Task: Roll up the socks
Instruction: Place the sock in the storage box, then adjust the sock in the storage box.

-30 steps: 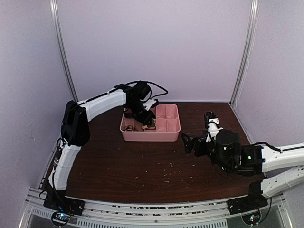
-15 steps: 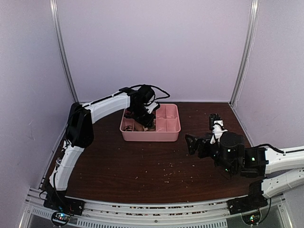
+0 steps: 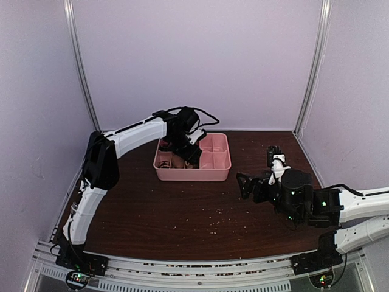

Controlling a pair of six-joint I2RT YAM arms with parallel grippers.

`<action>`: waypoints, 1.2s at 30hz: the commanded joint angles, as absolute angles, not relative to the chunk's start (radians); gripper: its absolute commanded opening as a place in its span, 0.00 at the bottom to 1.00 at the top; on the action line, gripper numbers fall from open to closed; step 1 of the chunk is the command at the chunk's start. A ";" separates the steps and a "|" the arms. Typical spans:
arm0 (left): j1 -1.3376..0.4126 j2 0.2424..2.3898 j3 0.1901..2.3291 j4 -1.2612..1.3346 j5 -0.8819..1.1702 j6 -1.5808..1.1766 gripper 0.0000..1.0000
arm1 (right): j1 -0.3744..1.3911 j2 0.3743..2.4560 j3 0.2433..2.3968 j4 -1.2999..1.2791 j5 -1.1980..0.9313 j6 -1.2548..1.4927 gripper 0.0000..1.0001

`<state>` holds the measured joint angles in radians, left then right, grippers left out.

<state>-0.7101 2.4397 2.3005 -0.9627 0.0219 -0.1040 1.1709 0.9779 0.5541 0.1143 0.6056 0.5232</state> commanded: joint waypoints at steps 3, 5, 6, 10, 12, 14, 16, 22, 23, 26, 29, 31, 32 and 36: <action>-0.711 2.330 2.327 -0.958 0.039 -0.098 0.64 | 1.166 0.967 0.571 0.078 0.594 0.515 1.00; -0.710 2.318 2.327 -0.965 0.049 -0.094 0.63 | 1.166 0.966 0.573 0.075 0.591 0.517 1.00; -0.711 2.312 2.320 -0.966 0.058 -0.092 0.63 | 1.167 0.966 0.575 0.073 0.589 0.516 1.00; -0.710 2.276 2.274 -0.948 0.051 -0.072 0.55 | 1.167 0.969 0.574 0.070 0.586 0.521 1.00; -0.711 2.263 2.239 -0.917 0.025 -0.058 0.51 | 1.166 0.973 0.572 0.072 0.582 0.525 1.00; -0.710 2.266 2.221 -0.892 -0.012 -0.043 0.51 | 1.167 0.979 0.573 0.075 0.582 0.526 1.00; -0.710 2.283 2.220 -0.884 -0.061 -0.024 0.49 | 1.166 0.985 0.576 0.072 0.580 0.524 1.00; -0.711 2.360 2.234 -0.876 -0.146 0.024 0.44 | 1.161 0.984 0.581 0.065 0.587 0.524 1.00; -0.710 2.372 2.239 -0.876 -0.149 0.026 0.44 | 1.160 0.982 0.581 0.064 0.588 0.524 1.00; -0.710 2.404 2.255 -0.867 -0.147 0.030 0.44 | 1.157 0.977 0.578 0.063 0.588 0.527 1.00; -0.712 2.433 2.282 -0.865 -0.136 0.030 0.43 | 1.151 0.969 0.578 0.056 0.588 0.529 1.00; -0.716 2.449 2.295 -0.864 -0.138 0.036 0.43 | 1.148 0.962 0.578 0.048 0.588 0.531 1.00; -0.717 2.453 2.299 -0.865 -0.138 0.038 0.43 | 1.147 0.957 0.578 0.042 0.589 0.531 1.00; -0.720 2.445 2.293 -0.870 -0.129 0.055 0.43 | 1.140 0.936 0.568 0.030 0.589 0.540 1.00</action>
